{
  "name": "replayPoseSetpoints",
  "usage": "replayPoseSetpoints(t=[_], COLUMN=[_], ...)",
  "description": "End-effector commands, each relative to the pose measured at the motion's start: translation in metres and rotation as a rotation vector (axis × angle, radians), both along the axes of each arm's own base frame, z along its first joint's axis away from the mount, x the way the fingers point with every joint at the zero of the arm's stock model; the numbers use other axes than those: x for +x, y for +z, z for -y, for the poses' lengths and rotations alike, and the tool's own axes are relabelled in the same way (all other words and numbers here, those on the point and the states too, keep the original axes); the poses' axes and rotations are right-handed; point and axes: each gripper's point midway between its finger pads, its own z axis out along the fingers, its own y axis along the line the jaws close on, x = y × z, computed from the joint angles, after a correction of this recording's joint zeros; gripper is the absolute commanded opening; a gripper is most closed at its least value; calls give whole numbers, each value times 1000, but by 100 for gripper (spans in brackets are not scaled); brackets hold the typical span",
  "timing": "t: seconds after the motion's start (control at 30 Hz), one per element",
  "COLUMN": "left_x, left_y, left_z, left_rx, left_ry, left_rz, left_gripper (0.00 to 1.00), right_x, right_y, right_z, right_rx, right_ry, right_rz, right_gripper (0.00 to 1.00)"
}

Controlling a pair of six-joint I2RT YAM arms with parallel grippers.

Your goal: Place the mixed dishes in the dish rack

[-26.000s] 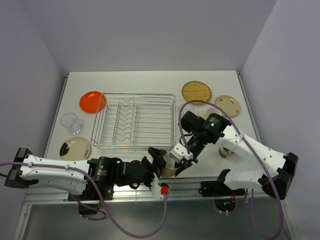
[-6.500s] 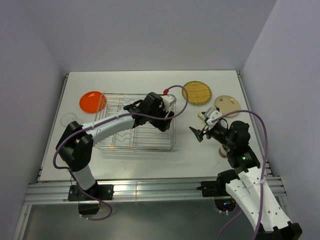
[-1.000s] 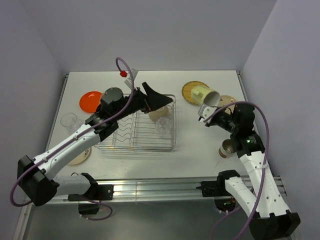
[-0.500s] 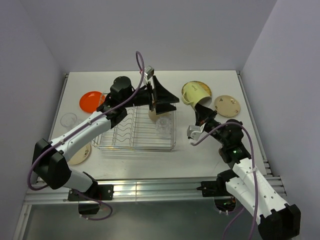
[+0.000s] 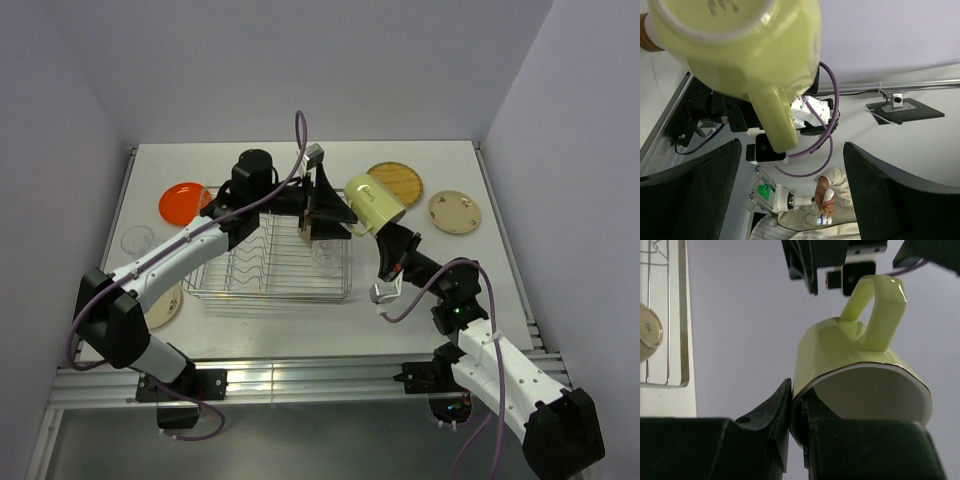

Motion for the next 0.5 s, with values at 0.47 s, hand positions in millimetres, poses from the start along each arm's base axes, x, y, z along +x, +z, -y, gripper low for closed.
replayPoseSetpoints(t=[0.47], left_x=[6], left_y=[-3], left_z=[0], left_rx=[62], left_ry=[0], left_rz=[83], left_gripper=[72], right_x=[-29], right_y=[36], right_z=[-30], right_rx=[-35], right_ry=[102], right_rz=[260], right_gripper=[0])
